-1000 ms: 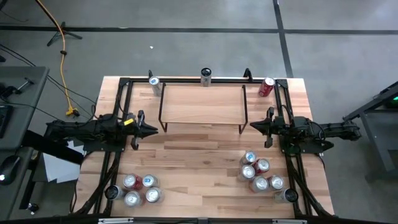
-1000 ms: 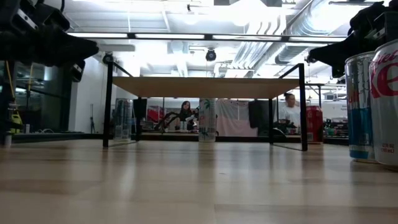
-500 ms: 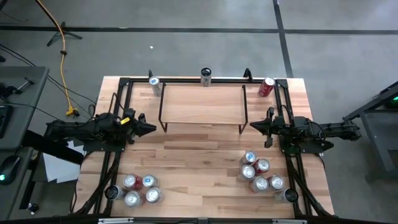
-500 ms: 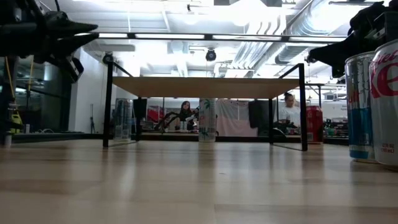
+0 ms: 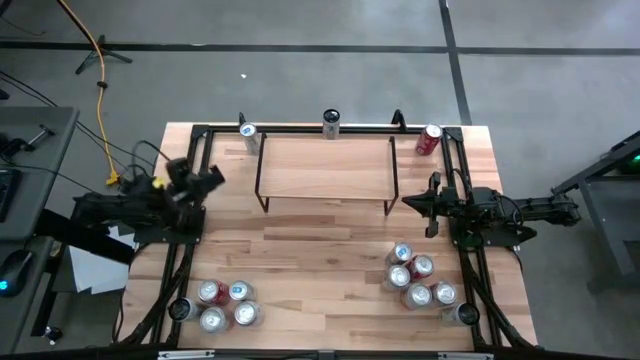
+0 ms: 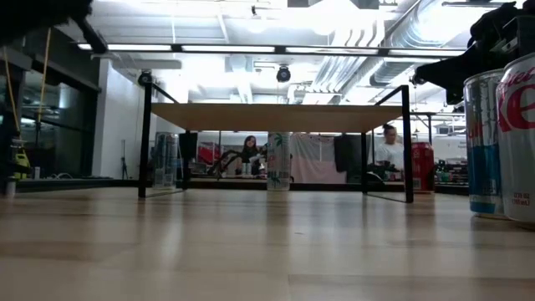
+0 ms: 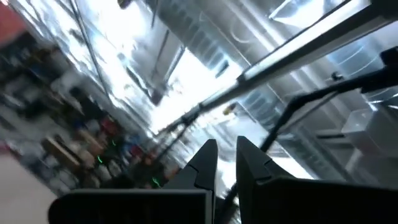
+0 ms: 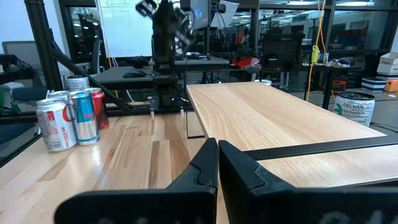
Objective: Place canned beverage on shelf
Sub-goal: Put the top blue soda can on the shelf
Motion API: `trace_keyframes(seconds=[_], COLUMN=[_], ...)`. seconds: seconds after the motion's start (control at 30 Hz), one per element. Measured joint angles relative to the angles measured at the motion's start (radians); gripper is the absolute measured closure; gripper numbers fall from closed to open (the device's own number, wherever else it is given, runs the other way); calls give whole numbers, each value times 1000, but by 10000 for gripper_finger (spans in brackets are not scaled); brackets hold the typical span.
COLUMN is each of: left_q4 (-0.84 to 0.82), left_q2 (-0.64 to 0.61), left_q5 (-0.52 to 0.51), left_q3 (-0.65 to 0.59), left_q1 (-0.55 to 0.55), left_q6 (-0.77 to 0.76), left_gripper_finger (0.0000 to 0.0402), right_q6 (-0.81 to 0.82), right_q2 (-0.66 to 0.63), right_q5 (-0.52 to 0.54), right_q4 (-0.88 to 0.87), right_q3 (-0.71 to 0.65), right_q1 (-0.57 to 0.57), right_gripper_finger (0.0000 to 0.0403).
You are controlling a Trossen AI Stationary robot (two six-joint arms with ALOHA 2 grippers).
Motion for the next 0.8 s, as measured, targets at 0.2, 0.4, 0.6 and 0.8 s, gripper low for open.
trace_keyframes(seconds=[0.2, 0.4, 0.6, 0.8], left_q4=[-250, -593, -1082, -1350], left_q2=[165, 421, 674, 908], left_q5=[-76, -212, -315, -286], left_q3=[259, 606, 971, 1145], left_q1=[0, 30, 175, 409], left_q6=[182, 355, 400, 417], left_gripper_finger=[340, 242, 155, 113], right_q6=[0, 0, 0, 0], right_q2=[0, 0, 0, 0], right_q5=[0, 0, 0, 0], right_q4=[0, 0, 0, 0], right_q3=[0, 0, 0, 0], right_q1=[0, 0, 0, 0], right_gripper_finger=[402, 402, 402, 402])
